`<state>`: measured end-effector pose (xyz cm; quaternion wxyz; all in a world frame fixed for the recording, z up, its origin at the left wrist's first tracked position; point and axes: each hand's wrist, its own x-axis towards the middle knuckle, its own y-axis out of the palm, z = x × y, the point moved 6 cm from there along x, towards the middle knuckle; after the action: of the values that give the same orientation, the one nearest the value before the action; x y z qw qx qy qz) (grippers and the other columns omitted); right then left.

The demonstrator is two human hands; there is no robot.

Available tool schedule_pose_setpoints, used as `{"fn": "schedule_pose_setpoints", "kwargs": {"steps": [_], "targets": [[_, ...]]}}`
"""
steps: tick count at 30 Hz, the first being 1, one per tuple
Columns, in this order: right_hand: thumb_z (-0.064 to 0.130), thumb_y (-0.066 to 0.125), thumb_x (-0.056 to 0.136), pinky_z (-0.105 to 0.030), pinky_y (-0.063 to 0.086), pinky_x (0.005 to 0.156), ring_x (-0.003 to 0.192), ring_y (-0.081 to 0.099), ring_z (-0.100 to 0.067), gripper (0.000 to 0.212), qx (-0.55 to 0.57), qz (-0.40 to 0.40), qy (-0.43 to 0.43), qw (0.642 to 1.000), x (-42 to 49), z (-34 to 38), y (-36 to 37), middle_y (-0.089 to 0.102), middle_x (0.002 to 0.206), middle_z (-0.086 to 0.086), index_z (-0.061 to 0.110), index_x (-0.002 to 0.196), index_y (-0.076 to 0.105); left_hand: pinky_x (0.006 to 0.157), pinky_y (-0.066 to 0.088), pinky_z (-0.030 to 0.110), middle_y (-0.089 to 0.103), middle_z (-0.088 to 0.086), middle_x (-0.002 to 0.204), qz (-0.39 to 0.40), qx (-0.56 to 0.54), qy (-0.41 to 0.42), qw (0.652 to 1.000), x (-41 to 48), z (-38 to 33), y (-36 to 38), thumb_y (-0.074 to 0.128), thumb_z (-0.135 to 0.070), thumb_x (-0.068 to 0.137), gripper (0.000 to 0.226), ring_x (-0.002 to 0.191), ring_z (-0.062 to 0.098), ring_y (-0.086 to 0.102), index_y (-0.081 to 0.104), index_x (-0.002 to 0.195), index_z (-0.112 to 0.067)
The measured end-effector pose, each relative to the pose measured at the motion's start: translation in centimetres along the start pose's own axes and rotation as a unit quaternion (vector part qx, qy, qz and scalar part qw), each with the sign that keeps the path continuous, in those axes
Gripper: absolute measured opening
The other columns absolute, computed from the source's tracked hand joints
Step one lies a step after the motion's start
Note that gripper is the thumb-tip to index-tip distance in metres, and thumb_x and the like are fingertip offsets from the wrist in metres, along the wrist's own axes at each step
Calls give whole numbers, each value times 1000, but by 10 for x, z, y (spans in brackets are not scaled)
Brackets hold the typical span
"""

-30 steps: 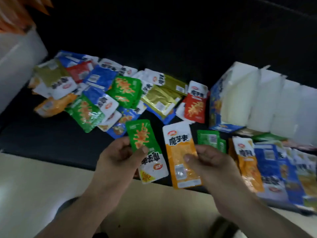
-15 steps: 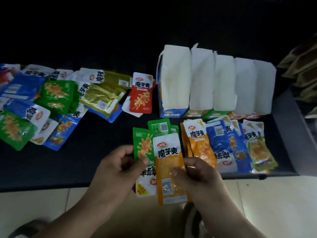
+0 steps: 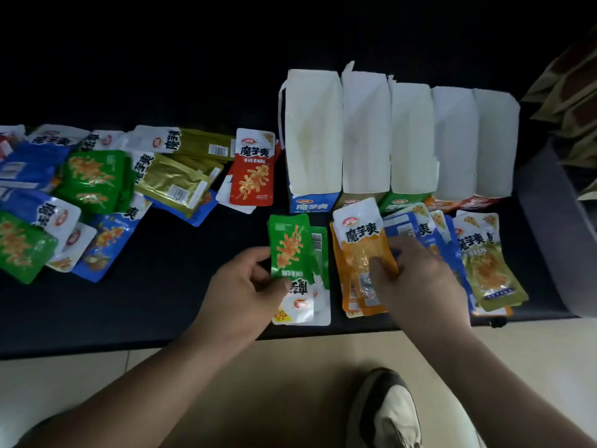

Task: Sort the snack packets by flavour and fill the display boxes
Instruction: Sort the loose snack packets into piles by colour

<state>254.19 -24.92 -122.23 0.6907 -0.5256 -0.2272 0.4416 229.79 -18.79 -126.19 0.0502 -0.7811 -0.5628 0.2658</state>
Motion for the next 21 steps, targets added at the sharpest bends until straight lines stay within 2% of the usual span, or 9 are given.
{"fn": "schedule_pose_setpoints", "kwargs": {"steps": [2,3,5,7,9,11,14,18,21], "targets": [[43,58,95,-39,52,72,110,62,-27,38,-109,-4,-10,994,-1,2,2,67,115,2,28,130,58,62,56,27,68,-11,73,-15,129,41,991,7,3,-5,79,-25,89,49,70,3,67,62,135,-29],[42,60,94,-44,52,76,114,59,-32,43,-130,-18,-26,991,-3,4,2,64,120,-3,26,134,57,60,56,32,66,-11,71,-18,185,67,980,9,2,-6,78,-30,88,51,68,5,66,60,136,-29],[31,67,89,-47,52,74,105,57,-35,45,-147,-62,-86,983,-5,11,2,60,115,-9,22,133,61,56,52,33,60,-13,75,-20,254,115,960,9,-2,-4,75,-36,88,51,67,8,60,59,136,-31],[22,72,84,-49,52,75,102,58,-37,37,-148,-94,-143,974,-6,15,4,60,114,-9,23,121,70,56,50,31,54,-14,86,-23,248,146,957,8,-4,-1,76,-35,88,49,71,9,57,62,135,-31],[22,74,83,-53,54,81,107,60,-38,25,-116,-97,-161,975,-7,19,6,63,118,-7,23,107,76,59,52,31,53,-13,97,-30,225,175,958,6,-1,-2,76,-32,88,44,77,10,57,66,130,-28],[22,77,83,-58,55,85,109,62,-39,19,-80,-103,-174,976,-11,25,6,65,119,-7,21,102,77,63,53,29,55,-12,106,-36,214,196,956,2,3,-7,73,-34,88,41,84,9,59,68,127,-25],[25,75,88,-51,58,79,100,66,-32,16,-2,-102,-225,969,-20,48,11,69,113,-3,17,101,78,66,52,25,58,-14,111,-44,198,190,961,-8,15,-17,66,-37,87,40,90,6,60,69,125,-24],[39,61,92,-41,60,76,101,68,-16,28,104,-21,-262,959,-34,92,31,69,111,7,20,106,78,71,43,5,53,-26,111,-17,172,159,972,-22,36,-30,69,-36,92,39,95,-3,58,66,130,-30],[37,63,91,-32,60,84,105,67,-7,29,163,26,-259,952,-36,126,45,68,113,12,22,111,78,78,49,9,55,-26,115,-41,163,158,973,-22,43,-53,67,-39,91,39,100,-2,59,67,129,-31]]}}
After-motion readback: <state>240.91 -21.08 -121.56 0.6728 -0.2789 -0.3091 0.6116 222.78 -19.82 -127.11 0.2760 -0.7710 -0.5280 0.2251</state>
